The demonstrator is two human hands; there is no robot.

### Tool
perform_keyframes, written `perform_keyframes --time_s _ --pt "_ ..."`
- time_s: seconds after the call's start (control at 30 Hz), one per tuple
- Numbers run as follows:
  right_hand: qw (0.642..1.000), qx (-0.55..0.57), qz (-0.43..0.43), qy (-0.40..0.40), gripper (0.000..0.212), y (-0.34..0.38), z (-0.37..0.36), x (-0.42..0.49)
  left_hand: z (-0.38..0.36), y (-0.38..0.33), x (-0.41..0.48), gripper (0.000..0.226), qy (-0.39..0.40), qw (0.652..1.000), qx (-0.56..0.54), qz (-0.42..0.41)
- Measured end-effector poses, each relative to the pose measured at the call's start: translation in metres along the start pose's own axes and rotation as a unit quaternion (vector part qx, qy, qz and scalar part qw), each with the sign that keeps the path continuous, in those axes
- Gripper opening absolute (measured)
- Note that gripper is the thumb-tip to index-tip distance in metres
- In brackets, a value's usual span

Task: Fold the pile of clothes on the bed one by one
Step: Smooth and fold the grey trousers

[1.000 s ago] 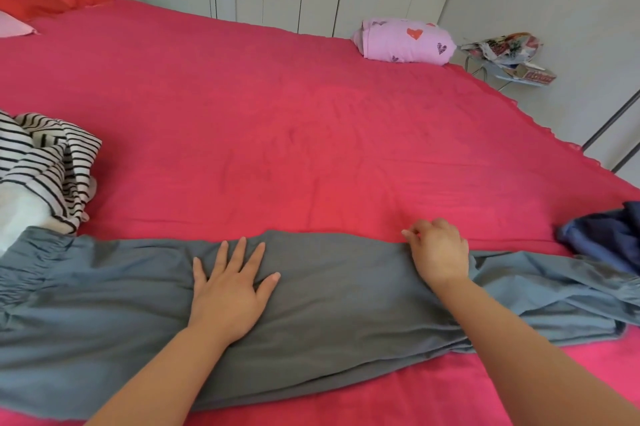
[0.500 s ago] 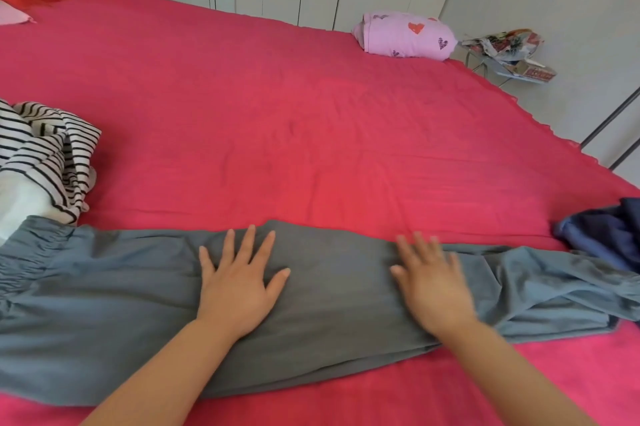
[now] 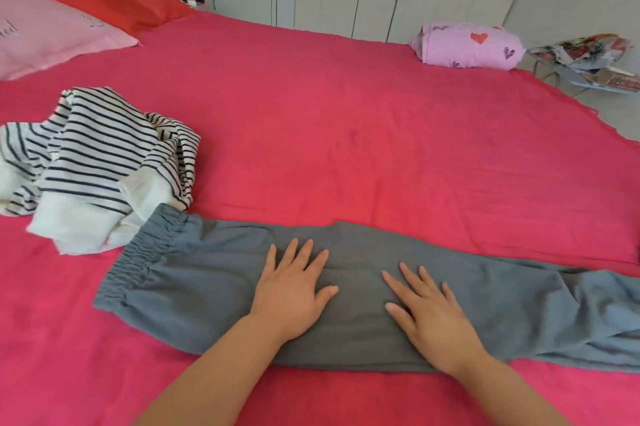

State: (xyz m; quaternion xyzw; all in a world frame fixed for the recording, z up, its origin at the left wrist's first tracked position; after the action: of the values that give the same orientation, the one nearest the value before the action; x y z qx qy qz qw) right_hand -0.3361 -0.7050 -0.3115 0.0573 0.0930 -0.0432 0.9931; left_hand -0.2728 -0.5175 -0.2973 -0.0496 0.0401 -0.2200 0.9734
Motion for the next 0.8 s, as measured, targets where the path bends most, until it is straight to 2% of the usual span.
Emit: perform_keyframes --time_s 0.03,0.13,0.2,0.27,0.33,0.4,0.5,0.53,0.6,0.63,0.67,0.7,0.73,0.77,0.8 --pt "1.000 -0.022 -0.014 0.008 0.098 -0.003 -0.006 -0.002 0.006 0.013 -0.007 0.065 -0.008 1.000 0.008 0.007" --pt "0.993 -0.056 -0.104 -0.016 0.059 -0.009 0.006 0.003 0.029 0.070 -0.030 0.076 -0.045 0.997 0.015 0.055" --pt "0.996 -0.028 -0.057 -0.063 0.056 0.030 0.020 0.007 0.045 0.115 -0.048 0.078 -0.088 0.990 0.000 0.108" --pt "0.995 0.036 0.035 -0.081 0.068 0.084 0.020 0.005 0.064 0.152 -0.065 0.068 -0.149 0.977 -0.008 0.154" --pt "0.996 0.033 0.070 -0.041 0.093 0.115 -0.004 0.000 0.071 0.181 -0.080 0.060 -0.166 0.965 -0.018 0.202" --pt "0.998 0.010 0.050 -0.023 0.112 0.119 -0.017 0.001 0.064 0.199 -0.090 0.064 -0.127 0.959 -0.067 0.244" --pt "0.999 0.009 0.026 -0.044 0.084 0.122 -0.007 0.007 0.047 0.215 -0.098 0.070 -0.098 0.941 -0.175 0.272" --pt "0.999 0.012 0.026 -0.046 0.087 0.123 -0.005 0.007 0.044 0.218 -0.100 0.071 -0.097 0.931 -0.207 0.283" --pt "0.999 -0.005 0.030 -0.013 0.116 0.125 -0.013 0.004 0.038 0.228 -0.101 0.070 -0.099 0.909 -0.253 0.315" --pt "1.000 -0.004 0.029 -0.002 0.123 0.124 -0.015 0.003 0.036 0.230 -0.101 0.067 -0.093 0.898 -0.278 0.328" --pt "1.000 0.003 0.029 0.004 0.117 0.123 -0.017 0.002 0.034 0.231 -0.099 0.061 -0.085 0.882 -0.317 0.337" --pt "0.999 0.016 0.030 0.000 0.098 0.123 -0.015 0.001 0.033 0.232 -0.099 0.050 -0.083 0.858 -0.374 0.343" --pt "0.999 0.031 0.030 -0.013 0.078 0.123 -0.010 0.001 0.033 0.230 -0.100 0.036 -0.080 0.818 -0.451 0.349" --pt "0.998 0.042 0.025 -0.031 0.070 0.121 -0.003 0.001 0.032 0.226 -0.100 0.024 -0.073 0.767 -0.534 0.349" --pt "0.998 0.041 0.019 -0.046 0.075 0.118 0.000 0.002 0.033 0.222 -0.101 0.017 -0.068 0.720 -0.596 0.348"
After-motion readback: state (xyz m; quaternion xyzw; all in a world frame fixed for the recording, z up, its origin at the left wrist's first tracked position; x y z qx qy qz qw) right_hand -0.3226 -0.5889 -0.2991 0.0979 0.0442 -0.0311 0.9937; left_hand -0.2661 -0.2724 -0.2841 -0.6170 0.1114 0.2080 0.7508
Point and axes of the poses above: each hand's wrist, its own x-axis towards the middle knuckle, its own z-axis out of the back of the hand, y = z × x, the point moved 10 cm from there along x, towards the middle knuckle, and after that the axes turned 2 degrees about x, right-handed, at the moved point
